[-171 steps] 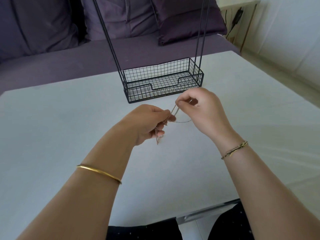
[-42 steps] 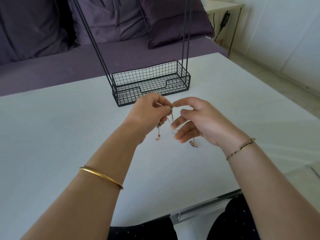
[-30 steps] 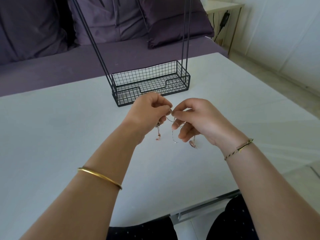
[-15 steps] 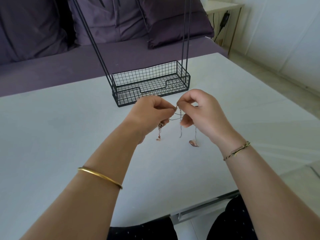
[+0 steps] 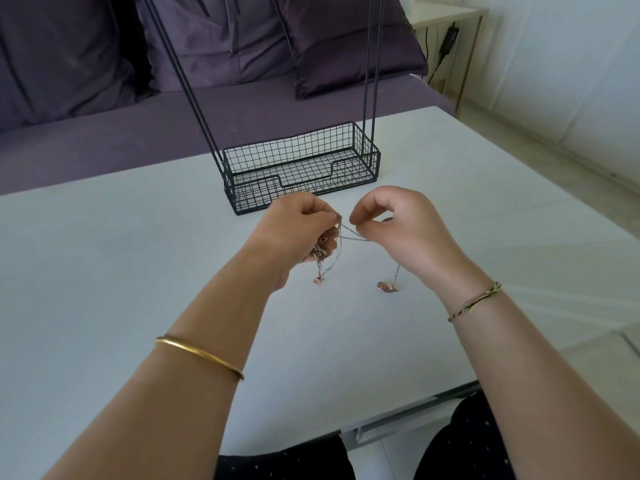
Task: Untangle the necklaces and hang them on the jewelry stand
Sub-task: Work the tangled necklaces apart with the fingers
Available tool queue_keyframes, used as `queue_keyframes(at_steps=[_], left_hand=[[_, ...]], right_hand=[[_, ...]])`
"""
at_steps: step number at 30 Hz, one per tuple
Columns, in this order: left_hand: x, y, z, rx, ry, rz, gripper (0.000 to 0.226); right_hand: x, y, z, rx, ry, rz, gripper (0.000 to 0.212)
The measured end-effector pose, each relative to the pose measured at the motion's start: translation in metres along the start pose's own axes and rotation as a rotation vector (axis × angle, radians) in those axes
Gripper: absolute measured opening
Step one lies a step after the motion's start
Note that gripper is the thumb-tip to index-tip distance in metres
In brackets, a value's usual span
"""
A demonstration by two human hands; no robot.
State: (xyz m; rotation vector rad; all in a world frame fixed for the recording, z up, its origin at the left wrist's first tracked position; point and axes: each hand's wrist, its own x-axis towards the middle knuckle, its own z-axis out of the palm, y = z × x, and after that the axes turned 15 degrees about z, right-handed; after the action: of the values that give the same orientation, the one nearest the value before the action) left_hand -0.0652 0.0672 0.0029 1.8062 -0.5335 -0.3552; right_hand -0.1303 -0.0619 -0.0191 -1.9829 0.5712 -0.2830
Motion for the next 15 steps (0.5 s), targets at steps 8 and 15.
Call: queue_keyframes(at_steps=[8, 15], left_hand=[[-0.0015, 0.0005, 0.0, -0.044, -0.011, 0.016, 0.01], [-0.0034, 0.0012, 0.0002, -0.054, -0.017, 0.042, 0.01]], right_hand=[[-0.0039, -0.007, -0.0015, 0.104, -0.062, 0.14, 0.015], [-0.0041, -0.0036, -0.0003, 0.132, -0.108, 0.124, 0.012]])
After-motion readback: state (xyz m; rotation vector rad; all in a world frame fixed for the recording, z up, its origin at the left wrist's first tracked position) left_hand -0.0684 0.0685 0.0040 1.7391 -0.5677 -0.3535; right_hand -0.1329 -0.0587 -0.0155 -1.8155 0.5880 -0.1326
